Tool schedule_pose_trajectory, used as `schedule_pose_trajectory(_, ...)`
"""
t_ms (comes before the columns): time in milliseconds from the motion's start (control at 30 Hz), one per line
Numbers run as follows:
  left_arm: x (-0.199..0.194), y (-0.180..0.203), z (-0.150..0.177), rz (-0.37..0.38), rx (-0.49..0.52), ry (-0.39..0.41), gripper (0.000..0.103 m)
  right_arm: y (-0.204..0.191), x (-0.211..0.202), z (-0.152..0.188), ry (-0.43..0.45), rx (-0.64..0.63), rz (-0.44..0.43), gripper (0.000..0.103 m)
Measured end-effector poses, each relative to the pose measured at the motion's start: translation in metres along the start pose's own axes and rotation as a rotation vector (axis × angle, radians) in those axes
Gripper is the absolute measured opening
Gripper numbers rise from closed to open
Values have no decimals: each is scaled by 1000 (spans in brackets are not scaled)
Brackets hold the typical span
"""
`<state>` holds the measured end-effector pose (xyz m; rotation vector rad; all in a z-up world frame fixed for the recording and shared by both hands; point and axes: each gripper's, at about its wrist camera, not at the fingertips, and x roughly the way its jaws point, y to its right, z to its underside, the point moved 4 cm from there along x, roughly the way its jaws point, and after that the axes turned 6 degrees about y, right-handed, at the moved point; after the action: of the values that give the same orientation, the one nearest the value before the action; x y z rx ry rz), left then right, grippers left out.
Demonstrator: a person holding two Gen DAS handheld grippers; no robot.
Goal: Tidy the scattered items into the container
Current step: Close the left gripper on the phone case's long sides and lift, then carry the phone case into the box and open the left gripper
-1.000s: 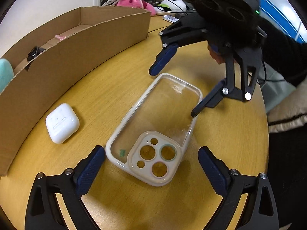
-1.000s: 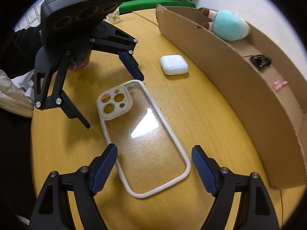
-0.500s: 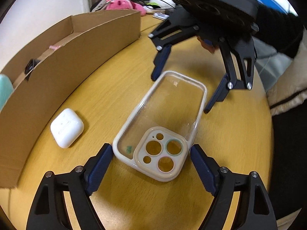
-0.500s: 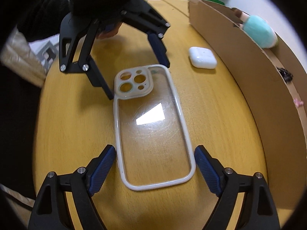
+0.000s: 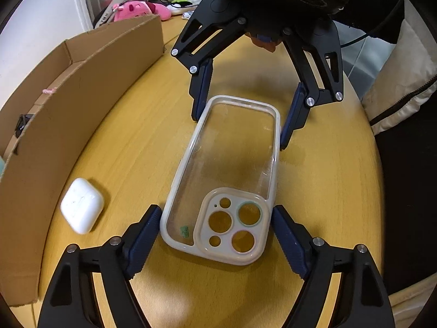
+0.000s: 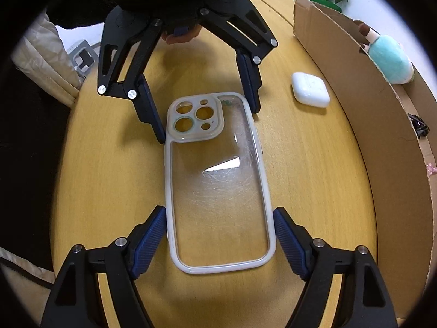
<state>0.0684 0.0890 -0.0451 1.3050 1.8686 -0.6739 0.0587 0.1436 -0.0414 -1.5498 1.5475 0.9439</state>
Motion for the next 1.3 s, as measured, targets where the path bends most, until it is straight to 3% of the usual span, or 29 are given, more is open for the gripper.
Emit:
schedule_pose_trajectory(133, -41, -5, -24, -121, 86, 44, 86, 8, -26, -17, 26, -47, 57, 78)
schedule_pose_trajectory(333, -121, -63, -62, -252, 166, 103, 85, 37, -100, -71, 118, -129, 175, 78)
schedule_pose_trajectory(400, -142, -66, -60, -301, 198, 109, 86, 41, -117, -89, 128, -158, 216, 78)
schedule_pose_trajectory(500, -160, -87, -65, -344, 219, 98, 86, 60, -122, -117, 124, -189, 260, 78)
schedule_pose_trajectory(600, -163, -115, -64, -359, 208, 69, 86, 82, -126, -124, 108, -204, 282, 78)
schedule_pose_trajectory(800, -144, -162, -43, -323, 152, -10, 86, 115, -75, -148, 82, -179, 255, 79)
schedule_pose_trajectory(967, -108, -199, -24, -249, 99, -99, 86, 142, -37, -145, 59, -138, 192, 79)
schedule_pose_trajectory(1300, -40, -230, -1, -119, 36, -226, 86, 178, 22, -125, 18, -54, 89, 79)
